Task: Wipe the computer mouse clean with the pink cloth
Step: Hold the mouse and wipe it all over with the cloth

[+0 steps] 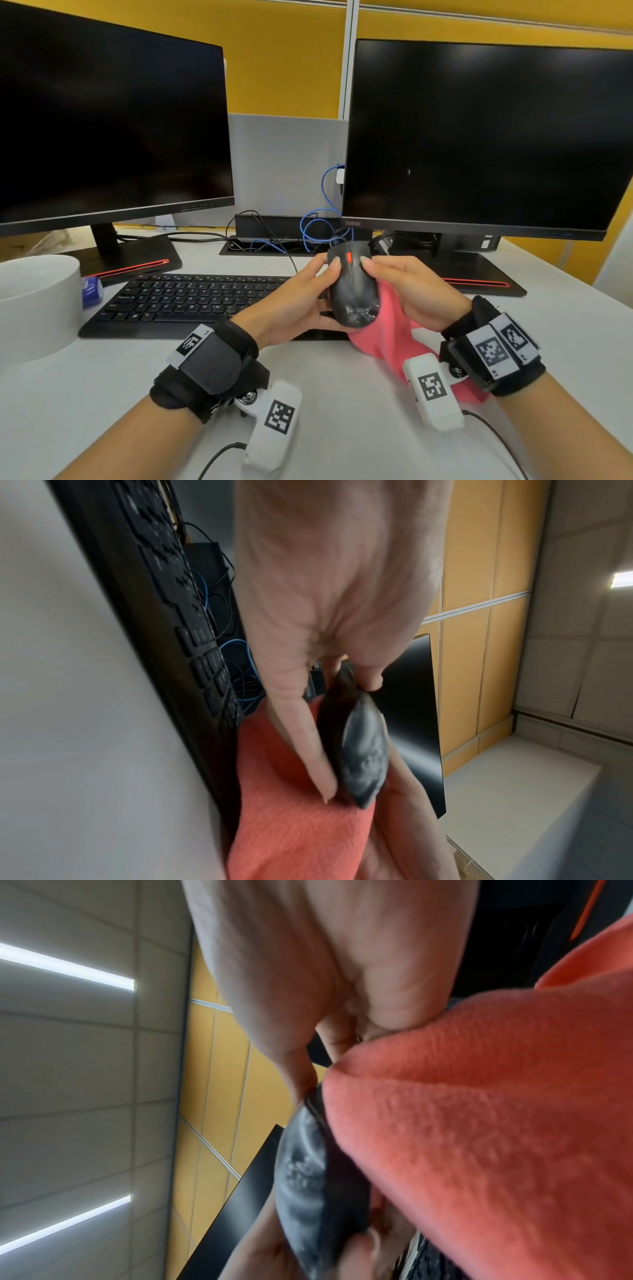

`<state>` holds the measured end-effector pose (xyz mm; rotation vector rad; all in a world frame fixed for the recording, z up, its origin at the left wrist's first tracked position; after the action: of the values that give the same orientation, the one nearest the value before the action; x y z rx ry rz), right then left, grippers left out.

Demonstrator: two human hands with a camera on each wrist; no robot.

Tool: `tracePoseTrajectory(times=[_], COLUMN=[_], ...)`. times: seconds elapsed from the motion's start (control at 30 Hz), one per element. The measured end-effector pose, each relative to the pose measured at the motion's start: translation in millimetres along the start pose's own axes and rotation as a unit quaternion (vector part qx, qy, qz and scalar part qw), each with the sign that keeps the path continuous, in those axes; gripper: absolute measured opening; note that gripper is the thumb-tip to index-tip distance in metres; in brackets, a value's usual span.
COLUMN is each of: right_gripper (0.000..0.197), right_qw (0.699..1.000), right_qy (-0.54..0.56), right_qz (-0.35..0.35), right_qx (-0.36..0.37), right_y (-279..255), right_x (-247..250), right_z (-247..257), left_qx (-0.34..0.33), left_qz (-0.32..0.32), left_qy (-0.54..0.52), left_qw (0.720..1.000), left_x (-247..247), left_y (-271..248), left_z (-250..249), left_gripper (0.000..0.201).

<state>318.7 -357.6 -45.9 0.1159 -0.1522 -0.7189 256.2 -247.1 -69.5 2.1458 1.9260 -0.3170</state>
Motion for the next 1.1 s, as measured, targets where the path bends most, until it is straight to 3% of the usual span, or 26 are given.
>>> tracePoseTrajectory(times=[0.2, 0.33, 0.47, 0.6, 0.7, 0.93, 1.1], right_gripper=[0.04, 0.039, 0.031, 0.032, 0.033, 0.048, 0.064], right_qw=[0.998, 0.996, 0.997, 0.998, 0.998, 0.996, 0.998], right_qy=[0.04, 0.074, 0.065, 0.033, 0.016, 0.053, 0.013], right_qz=[-0.034, -0.024, -0.006, 0.015, 0.023, -0.027, 0.001], right_qx=[-0.023, -0.035, -0.045, -0.049, -0.047, -0.059, -0.056], right_y=[1, 1, 1, 0, 0, 3, 4], right_x=[5, 8, 10, 7, 6, 32, 27], right_z=[1, 4, 2, 0, 0, 1, -3], left_qx=[0.056, 0.048, -0.02, -0.097, -0.076, -0.057, -0.078], left_qz=[-0.02, 0.022, -0.019, -0.084, -0.104, 0.0, -0.056], left_qy=[-0.013, 0.133, 0.297, 0.252, 0.266, 0.207, 0.255], left_qw=[0.998, 0.99, 0.954, 0.959, 0.955, 0.977, 0.962], left_x=[10, 10, 11, 16, 22, 15, 19], left_y=[2, -1, -2, -2, -2, 1, -2], left_z=[4, 3, -10, -23, -21, -17, -20], left_gripper=[0.049, 0.022, 0.023, 0.041, 0.05, 0.027, 0.035])
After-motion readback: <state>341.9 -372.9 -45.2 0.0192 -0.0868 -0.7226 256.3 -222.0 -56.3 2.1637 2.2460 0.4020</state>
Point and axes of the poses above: each hand's wrist, its own y-axis towards the middle knuckle, its own x-axis out of the back of the hand, z = x × y, the point moved 7 cm from there along y, towards the middle knuckle, and after that the axes turned 5 degrees about -y, right-handed, at the moved point
